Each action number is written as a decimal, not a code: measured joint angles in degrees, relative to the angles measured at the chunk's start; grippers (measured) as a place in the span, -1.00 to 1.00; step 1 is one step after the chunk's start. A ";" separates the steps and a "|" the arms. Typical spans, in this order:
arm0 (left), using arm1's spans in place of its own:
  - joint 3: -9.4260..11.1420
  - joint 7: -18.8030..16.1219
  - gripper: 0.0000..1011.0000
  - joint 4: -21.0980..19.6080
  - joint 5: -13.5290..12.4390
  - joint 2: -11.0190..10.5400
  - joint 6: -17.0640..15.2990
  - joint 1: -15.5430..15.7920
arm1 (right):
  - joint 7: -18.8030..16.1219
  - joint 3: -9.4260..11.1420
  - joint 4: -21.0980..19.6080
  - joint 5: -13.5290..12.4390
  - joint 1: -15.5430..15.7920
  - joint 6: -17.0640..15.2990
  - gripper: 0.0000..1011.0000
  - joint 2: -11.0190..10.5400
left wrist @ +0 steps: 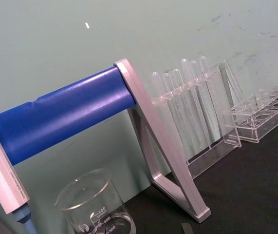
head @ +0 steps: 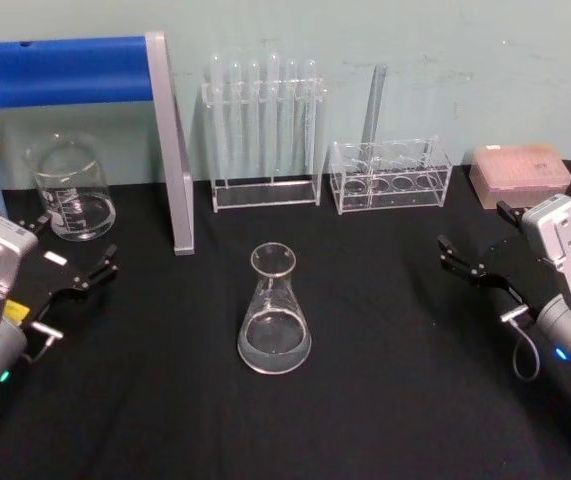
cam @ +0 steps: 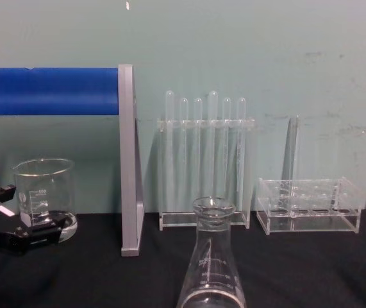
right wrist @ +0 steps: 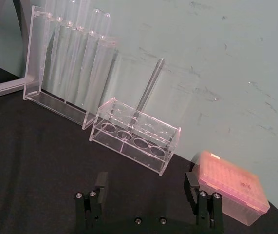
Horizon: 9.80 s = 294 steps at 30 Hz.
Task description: Grasp the erlenmeyer flask with one hand, shake it three times, then place it back.
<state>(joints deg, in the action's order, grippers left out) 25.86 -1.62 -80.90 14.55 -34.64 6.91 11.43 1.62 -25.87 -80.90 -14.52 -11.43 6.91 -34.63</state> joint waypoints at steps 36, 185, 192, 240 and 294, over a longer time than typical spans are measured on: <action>0.00 0.00 0.98 0.00 0.00 0.00 0.00 0.00 | 0.00 0.00 0.00 -0.03 0.00 -0.01 0.98 -0.02; 0.00 0.00 0.98 0.00 0.00 0.00 0.00 0.00 | -26.46 -0.77 1.43 0.04 -2.07 -2.88 0.09 19.20; 0.00 0.00 0.98 0.00 0.00 0.00 0.00 0.00 | -26.46 -0.76 1.42 0.04 -2.07 -2.88 -0.11 19.20; 0.00 0.00 0.98 0.00 0.00 0.00 0.00 0.00 | -24.88 2.17 -8.52 -4.70 -2.78 -6.59 -0.11 16.43; 0.00 0.00 0.98 0.00 0.00 0.00 0.00 0.00 | -22.34 0.29 -8.02 -5.03 -4.18 -6.37 -0.11 16.57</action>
<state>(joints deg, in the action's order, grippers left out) 25.86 -1.62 -80.90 14.55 -34.64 6.91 11.43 -20.71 -25.58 -88.92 -19.55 -15.61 0.55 -18.05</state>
